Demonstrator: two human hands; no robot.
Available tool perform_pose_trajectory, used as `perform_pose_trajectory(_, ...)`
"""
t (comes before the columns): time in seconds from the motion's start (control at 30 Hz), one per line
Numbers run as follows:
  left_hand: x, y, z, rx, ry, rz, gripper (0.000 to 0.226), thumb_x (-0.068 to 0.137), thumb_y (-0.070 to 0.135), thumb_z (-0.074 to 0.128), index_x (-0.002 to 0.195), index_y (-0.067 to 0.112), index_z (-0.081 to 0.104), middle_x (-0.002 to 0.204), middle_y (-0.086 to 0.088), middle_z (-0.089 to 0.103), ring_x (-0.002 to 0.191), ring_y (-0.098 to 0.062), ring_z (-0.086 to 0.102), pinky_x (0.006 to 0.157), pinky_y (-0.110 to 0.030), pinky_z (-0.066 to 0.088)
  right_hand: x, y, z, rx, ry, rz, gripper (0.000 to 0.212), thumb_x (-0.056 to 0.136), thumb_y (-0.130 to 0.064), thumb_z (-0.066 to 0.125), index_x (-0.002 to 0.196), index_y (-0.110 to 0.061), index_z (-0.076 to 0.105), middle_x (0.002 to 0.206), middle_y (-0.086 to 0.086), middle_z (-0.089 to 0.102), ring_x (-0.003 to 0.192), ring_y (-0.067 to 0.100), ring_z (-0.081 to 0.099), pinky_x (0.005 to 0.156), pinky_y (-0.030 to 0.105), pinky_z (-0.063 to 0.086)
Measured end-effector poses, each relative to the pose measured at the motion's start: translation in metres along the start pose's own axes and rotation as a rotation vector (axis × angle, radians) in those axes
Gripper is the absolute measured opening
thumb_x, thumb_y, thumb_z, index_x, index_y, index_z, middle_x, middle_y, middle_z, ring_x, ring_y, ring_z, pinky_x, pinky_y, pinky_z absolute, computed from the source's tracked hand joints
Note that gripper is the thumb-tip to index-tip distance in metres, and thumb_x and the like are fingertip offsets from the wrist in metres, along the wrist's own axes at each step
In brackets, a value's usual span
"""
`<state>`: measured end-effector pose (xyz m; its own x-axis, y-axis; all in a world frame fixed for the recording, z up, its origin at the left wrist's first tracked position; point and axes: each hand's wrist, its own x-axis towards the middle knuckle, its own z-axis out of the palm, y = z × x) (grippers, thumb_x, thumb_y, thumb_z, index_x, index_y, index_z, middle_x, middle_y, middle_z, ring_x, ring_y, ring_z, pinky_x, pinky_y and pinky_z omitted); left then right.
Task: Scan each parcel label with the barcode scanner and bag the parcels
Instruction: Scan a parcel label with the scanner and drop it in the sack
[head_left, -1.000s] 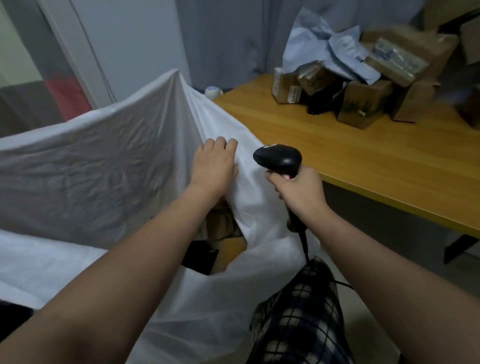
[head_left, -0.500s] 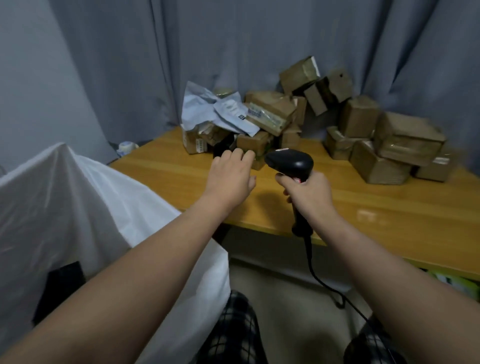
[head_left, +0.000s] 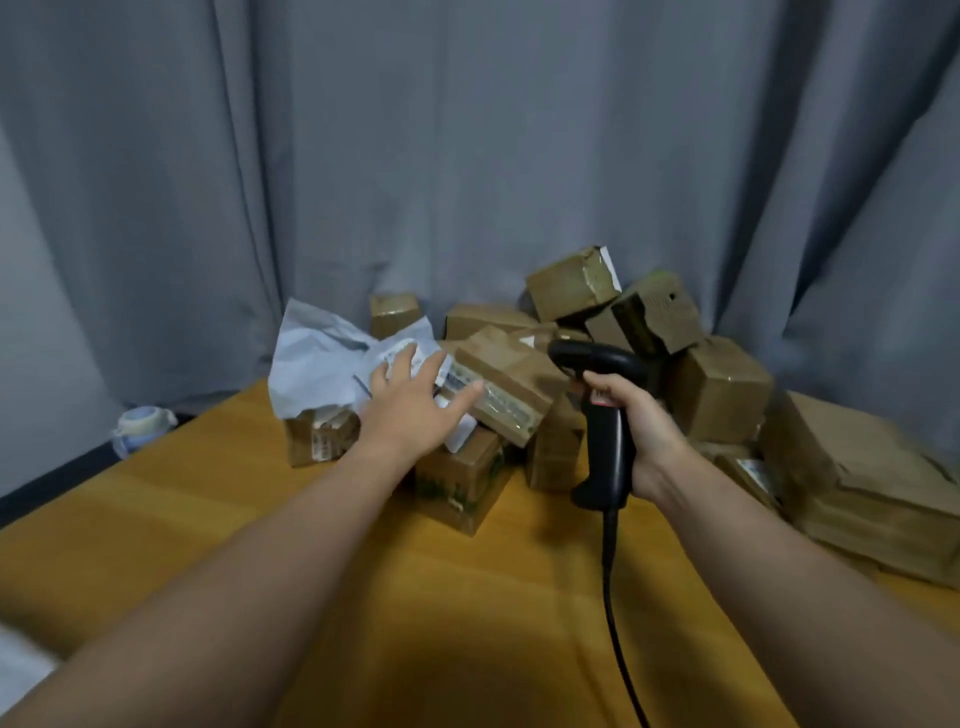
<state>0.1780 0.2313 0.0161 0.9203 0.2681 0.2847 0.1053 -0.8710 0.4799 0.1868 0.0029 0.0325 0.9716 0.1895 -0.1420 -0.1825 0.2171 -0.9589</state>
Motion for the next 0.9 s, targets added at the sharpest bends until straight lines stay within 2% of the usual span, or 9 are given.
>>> perform_pose_trajectory(0.1,0.043,0.008,0.007,0.015,-0.094,-0.103,0.092,0.080,0.083,0.019,0.154,0.029,0.011,0.162,-0.003,0.005,0.149,-0.024,-0.003,0.119,-0.050,0.002,0.048,-0.008,0.000,0.058,-0.009,0.010,0.029,0.084,-0.036,0.070,0.102,-0.014,0.071,0.077,0.004,0.071,0.061,0.020,0.069,0.054,0.028,0.053)
perform_pose_trajectory(0.2,0.063,0.017,0.017,0.013,-0.213,-0.194,0.094,0.079,0.086,0.017,0.155,0.031,0.005,0.162,-0.005,0.006,0.149,-0.025,-0.002,0.118,-0.050,-0.001,0.084,-0.002,-0.005,0.051,0.057,0.041,0.043,0.080,-0.036,0.073,0.116,-0.013,0.067,0.081,0.005,0.071,0.068,0.023,0.070,0.056,0.030,0.054)
perform_pose_trajectory(0.3,0.076,0.016,0.026,-0.218,-0.327,-0.276,0.120,0.051,0.103,0.021,0.149,0.034,0.030,0.157,-0.003,0.027,0.144,-0.028,0.023,0.118,-0.046,0.012,0.103,0.015,-0.008,0.051,0.042,0.111,0.049,0.080,-0.036,0.073,0.122,-0.013,0.066,0.096,0.009,0.072,0.086,0.028,0.070,0.067,0.035,0.055)
perform_pose_trajectory(0.33,0.078,0.014,0.027,-0.298,-0.350,-0.304,0.115,0.053,0.102,0.028,0.142,0.031,0.041,0.150,0.001,0.036,0.137,-0.024,0.032,0.114,-0.039,0.019,0.105,0.020,-0.009,0.060,0.030,0.119,0.045,0.081,-0.037,0.072,0.120,-0.014,0.066,0.100,0.009,0.072,0.091,0.029,0.069,0.071,0.037,0.054)
perform_pose_trajectory(0.37,0.078,0.013,0.026,-0.381,-0.375,-0.319,0.099,0.064,0.095,0.035,0.135,0.027,0.046,0.141,0.005,0.040,0.131,-0.021,0.037,0.107,-0.033,0.023,0.107,0.025,-0.009,0.063,0.021,0.122,0.044,0.081,-0.039,0.072,0.119,-0.017,0.066,0.104,0.010,0.072,0.095,0.030,0.067,0.075,0.039,0.054)
perform_pose_trajectory(0.43,0.076,0.011,0.028,-0.492,-0.415,-0.358,0.078,0.079,0.081,0.040,0.134,0.027,0.042,0.132,0.004,0.037,0.130,-0.021,0.034,0.097,-0.034,0.024,0.106,0.034,-0.012,0.061,0.013,0.142,0.051,0.076,-0.047,0.074,0.120,-0.023,0.064,0.111,0.010,0.071,0.102,0.032,0.066,0.081,0.044,0.054)
perform_pose_trajectory(0.57,0.056,0.017,0.033,-0.603,-0.412,-0.397,0.076,0.079,0.080,0.041,0.134,0.028,0.040,0.145,0.001,0.034,0.138,-0.024,0.029,0.109,-0.046,0.021,0.088,0.035,-0.014,0.117,0.008,0.146,0.051,0.077,-0.049,0.073,0.118,-0.019,0.065,0.106,0.010,0.073,0.100,0.031,0.068,0.076,0.043,0.056)
perform_pose_trajectory(0.67,0.035,0.027,0.035,-0.643,-0.449,-0.436,0.099,0.071,0.086,0.043,0.149,0.026,0.029,0.157,-0.001,0.024,0.142,-0.025,0.024,0.111,-0.052,0.018,0.064,0.031,-0.020,0.146,0.013,0.133,0.044,0.082,-0.047,0.069,0.115,-0.019,0.065,0.105,0.010,0.071,0.099,0.031,0.067,0.074,0.042,0.056)
perform_pose_trajectory(0.9,-0.040,0.072,0.026,-0.655,-0.536,-0.401,0.090,0.078,0.080,0.043,0.147,0.024,0.031,0.156,-0.006,0.026,0.141,-0.027,0.025,0.111,-0.048,0.021,-0.018,0.037,-0.065,0.168,0.092,0.146,0.055,0.076,-0.049,0.074,0.121,-0.021,0.063,0.119,0.013,0.067,0.108,0.036,0.064,0.093,0.057,0.050)
